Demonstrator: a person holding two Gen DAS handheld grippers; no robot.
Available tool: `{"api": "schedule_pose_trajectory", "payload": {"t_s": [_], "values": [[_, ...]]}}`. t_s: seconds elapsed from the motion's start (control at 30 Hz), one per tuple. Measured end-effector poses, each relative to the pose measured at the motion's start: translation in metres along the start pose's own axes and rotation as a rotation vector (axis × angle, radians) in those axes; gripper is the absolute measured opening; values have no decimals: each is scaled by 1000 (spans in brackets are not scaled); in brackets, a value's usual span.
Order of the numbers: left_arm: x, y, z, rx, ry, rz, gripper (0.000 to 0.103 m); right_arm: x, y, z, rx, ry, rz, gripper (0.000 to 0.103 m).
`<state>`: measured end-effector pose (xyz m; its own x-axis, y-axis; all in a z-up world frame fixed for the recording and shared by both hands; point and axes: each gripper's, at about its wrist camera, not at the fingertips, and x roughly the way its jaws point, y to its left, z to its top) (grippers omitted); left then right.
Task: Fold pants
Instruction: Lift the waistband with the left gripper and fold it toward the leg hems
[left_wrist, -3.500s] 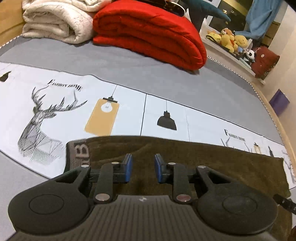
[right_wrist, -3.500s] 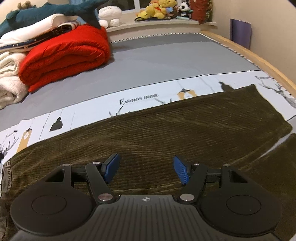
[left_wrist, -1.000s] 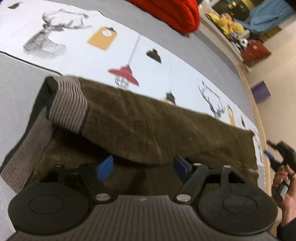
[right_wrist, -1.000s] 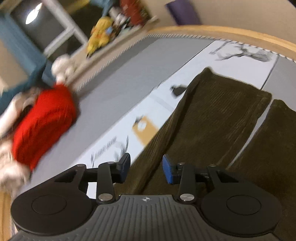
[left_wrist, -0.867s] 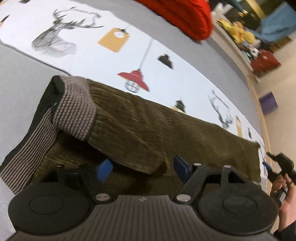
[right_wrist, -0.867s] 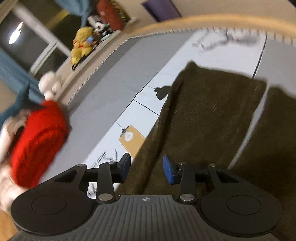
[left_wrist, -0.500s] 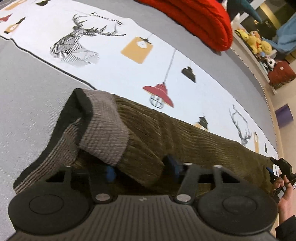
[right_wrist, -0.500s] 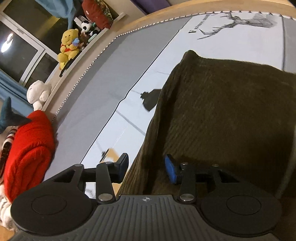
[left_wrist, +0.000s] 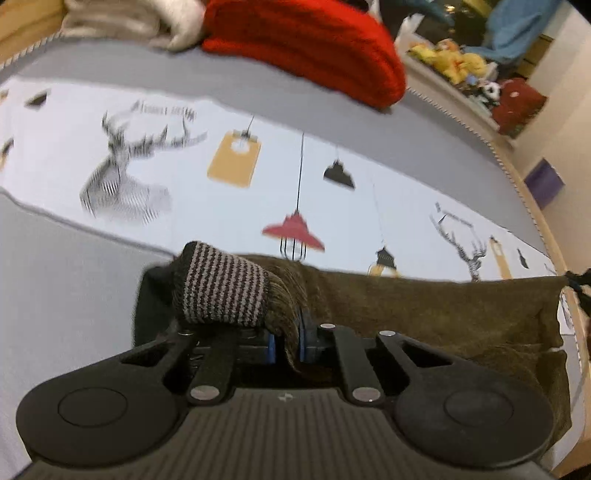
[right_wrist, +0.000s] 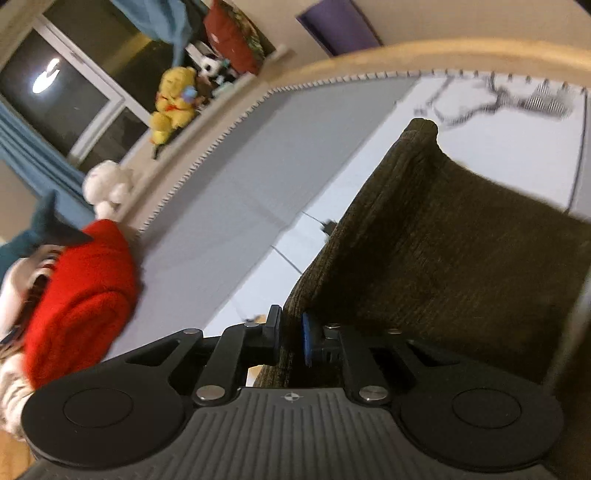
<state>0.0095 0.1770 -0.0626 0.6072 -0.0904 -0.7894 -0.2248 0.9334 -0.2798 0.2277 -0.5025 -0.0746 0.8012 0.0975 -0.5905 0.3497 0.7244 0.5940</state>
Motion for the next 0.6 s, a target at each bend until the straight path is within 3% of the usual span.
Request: {"api": "schedule_pose_trajectory", "payload": {"t_s": [0.23,0.33,0.4,0.47,0.5,0.6], "values": [[-58,23,-21,-4,-70,-50,10,-163,-6,-13,-133,-41,27,11],[-67,36,-48,17,16,-15,11,-213,-40,-45,-120,-24,-11,11],[-58,45,-67,7,142,19,12,-223,-71,-75,-119,37,-89,11],[-45,52,-81,-4,234,20,17,-212,-106,-103,-109,190,-200,11],[-41,55,-86,-7,255,19,18,-204,-125,-111,-57,278,-252,11],[-40,64,-87,-45,220,31,41,-203,-156,-106,4,286,-242,12]]}}
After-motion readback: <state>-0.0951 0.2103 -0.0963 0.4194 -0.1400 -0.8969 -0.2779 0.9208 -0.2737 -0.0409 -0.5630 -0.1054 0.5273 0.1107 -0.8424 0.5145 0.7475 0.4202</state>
